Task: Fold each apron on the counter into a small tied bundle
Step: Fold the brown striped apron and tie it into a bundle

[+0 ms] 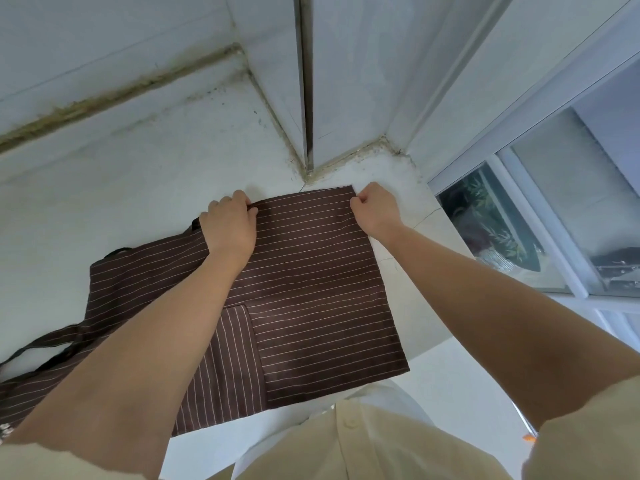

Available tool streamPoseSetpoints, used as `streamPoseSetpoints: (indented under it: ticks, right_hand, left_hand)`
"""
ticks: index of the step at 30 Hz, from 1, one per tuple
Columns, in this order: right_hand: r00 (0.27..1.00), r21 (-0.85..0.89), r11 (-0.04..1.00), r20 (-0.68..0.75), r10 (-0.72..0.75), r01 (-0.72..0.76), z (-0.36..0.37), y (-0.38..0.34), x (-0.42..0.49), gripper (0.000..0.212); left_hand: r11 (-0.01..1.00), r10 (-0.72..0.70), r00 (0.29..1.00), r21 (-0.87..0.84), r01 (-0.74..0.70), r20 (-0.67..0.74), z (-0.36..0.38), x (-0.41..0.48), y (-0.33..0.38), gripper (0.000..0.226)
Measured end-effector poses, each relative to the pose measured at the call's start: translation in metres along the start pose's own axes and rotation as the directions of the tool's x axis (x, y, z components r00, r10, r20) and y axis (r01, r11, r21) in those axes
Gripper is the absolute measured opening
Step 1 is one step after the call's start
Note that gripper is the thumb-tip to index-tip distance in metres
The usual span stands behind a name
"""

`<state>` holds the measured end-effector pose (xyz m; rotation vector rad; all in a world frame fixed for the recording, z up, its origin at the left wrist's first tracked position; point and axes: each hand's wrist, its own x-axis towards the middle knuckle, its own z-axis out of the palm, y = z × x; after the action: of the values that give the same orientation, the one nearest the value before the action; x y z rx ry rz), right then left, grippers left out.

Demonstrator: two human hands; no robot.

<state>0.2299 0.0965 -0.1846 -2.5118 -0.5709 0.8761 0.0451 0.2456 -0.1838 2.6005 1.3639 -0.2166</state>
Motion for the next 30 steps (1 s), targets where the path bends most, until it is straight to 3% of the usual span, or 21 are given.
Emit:
streamPoseSetpoints:
  ticks: [6,8,10,12,14,15,19,25,30]
  right_hand:
    - [0.999,0.004,1.0,-0.039,-0.005,0.005,0.003,0.001,0.0,0.036]
    - [0.998,0.036,0.999,-0.056,-0.003,0.005,0.003,0.002,-0.002,0.025]
    - [0.999,0.121,0.993,-0.045,0.016,-0.01,0.001,0.002,-0.007,0.01]
    - [1.0,0.219,0.976,-0.02,0.009,-0.004,-0.003,0.002,-0.013,0.019]
    - [1.0,0.282,0.959,0.013,-0.01,0.006,-0.007,0.003,-0.02,0.025]
    - [0.999,0.29,0.957,0.034,-0.011,0.001,-0.01,0.005,-0.024,0.028]
    - [0.99,0.3,0.951,0.135,0.035,-0.075,-0.016,0.022,-0.043,0.034]
    - [0.872,-0.007,0.991,0.475,0.122,-0.135,-0.03,0.05,-0.085,0.031]
    - [0.98,0.032,0.991,0.152,0.126,-0.132,-0.022,0.077,-0.112,0.03]
  left_hand:
    - [1.0,0.007,0.999,0.017,-0.006,-0.034,-0.002,0.0,0.001,0.023]
    - [0.998,0.055,0.994,-0.005,-0.056,-0.098,-0.004,-0.006,0.006,0.025]
    - [0.97,0.23,0.954,-0.03,-0.24,-0.192,-0.006,-0.015,0.018,0.028]
    - [0.86,0.49,0.846,-0.042,-0.509,-0.209,-0.005,-0.025,0.036,0.026]
    - [0.737,0.67,0.739,-0.051,-0.674,-0.076,0.002,-0.034,0.054,0.028]
    - [0.721,0.692,0.722,-0.052,-0.691,-0.001,0.007,-0.039,0.062,0.033]
    - [0.807,0.589,0.802,-0.023,-0.59,0.097,0.019,-0.049,0.074,0.049]
    - [0.813,0.567,0.806,0.04,-0.581,0.171,0.02,-0.051,0.076,0.058]
    - [0.827,0.545,0.816,0.041,-0.561,0.192,0.021,-0.052,0.08,0.061]
